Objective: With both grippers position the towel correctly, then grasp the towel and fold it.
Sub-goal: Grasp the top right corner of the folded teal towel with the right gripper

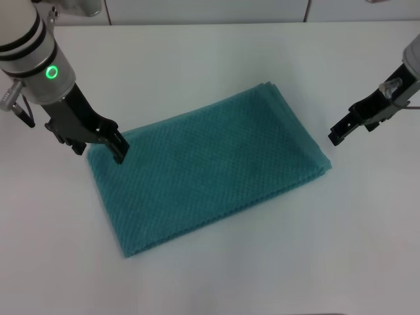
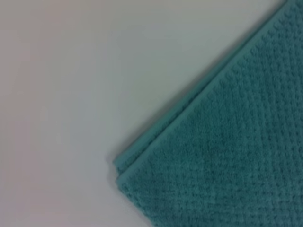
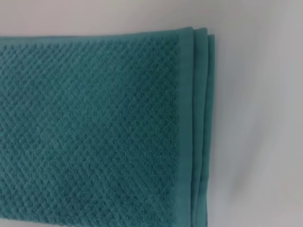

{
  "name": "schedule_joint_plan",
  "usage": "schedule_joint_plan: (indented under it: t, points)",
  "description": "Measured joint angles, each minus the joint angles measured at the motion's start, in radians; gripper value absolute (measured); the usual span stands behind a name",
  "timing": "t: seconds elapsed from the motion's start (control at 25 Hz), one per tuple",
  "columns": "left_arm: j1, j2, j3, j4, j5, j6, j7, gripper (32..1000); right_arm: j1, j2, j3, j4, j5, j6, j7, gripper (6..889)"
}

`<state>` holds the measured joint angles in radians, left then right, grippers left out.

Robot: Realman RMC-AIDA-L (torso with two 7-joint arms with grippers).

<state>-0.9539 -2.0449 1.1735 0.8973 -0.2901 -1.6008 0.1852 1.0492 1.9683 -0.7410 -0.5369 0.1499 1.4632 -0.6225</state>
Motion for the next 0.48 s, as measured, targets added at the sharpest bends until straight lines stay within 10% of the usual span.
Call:
schedule_joint_plan:
  t: [0.48]
  points:
    - [-0.002, 0.0001, -0.004, -0.002, -0.002, 0.006, 0.003, 801, -0.001, 0.009, 0.0, 0.0, 0.0, -0.01, -0.012, 863]
